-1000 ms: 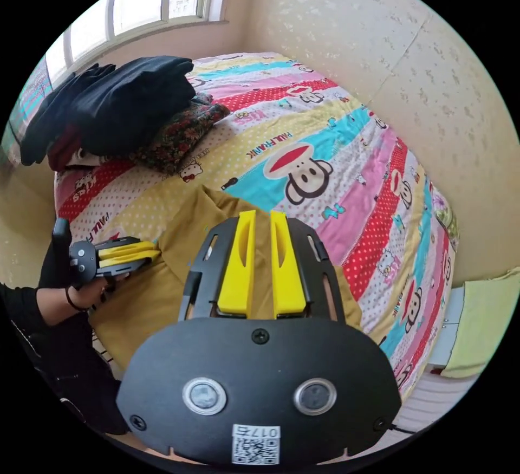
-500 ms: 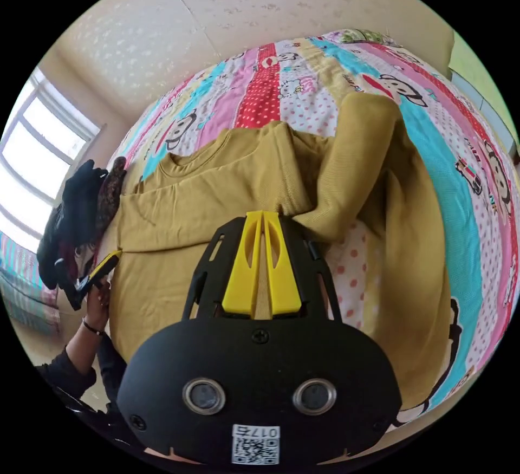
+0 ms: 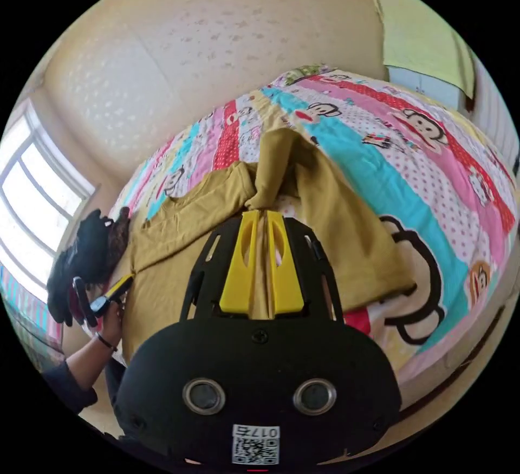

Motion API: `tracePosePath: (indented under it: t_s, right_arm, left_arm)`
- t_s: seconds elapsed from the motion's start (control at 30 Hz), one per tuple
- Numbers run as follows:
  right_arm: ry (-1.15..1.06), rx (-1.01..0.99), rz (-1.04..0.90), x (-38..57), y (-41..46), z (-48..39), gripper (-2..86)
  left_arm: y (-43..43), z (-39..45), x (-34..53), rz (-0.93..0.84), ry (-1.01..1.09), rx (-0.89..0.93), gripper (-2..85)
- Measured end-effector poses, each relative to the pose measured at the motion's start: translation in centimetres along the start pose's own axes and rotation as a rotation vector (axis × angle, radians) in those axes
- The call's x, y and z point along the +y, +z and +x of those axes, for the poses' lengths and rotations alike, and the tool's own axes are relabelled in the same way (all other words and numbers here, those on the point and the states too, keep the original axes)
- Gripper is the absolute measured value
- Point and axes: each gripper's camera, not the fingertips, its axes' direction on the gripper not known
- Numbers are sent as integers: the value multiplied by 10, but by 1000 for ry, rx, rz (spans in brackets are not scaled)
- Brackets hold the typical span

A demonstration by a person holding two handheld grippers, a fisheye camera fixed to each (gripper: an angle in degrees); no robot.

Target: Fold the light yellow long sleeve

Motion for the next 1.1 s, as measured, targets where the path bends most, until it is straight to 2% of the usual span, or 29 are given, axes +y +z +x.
tracePosePath:
  t_s: [0.1,0.17,0.23,0.4,0.57,0.67,0.8,0.9,1.1]
  right_arm:
    - [238,37,196,42,-55,81,70]
    - [300,-50,203,59,-59,121,89]
    - [340,-186,132,68,-49,156,107]
    - [320,-179,209,70,-59,170,126]
    - [333,-146,119,53,-47,179,135]
    - [346,-162,115,52,-46,187,120]
    - [400,-243,160,54,-57,197,51]
    - [362,-278,181,29,-75,195,41]
    - [67,-56,212,-93,-157,139,35]
  left_arm:
    - [1,17,2,2,37,-72,33]
    - [2,29,3,2,64,-122,33]
    - [3,36,4,3,80,-152,33]
    - [3,30,5,2,60,-110,31]
    - [4,28,5,1,53,-93,31]
    - [4,27,5,1,52,-91,32]
    - [4,17,4,0,32,-44,33]
    - [4,7,3,-1,13,-2,33]
    - [4,-2,1,1,0,31,31]
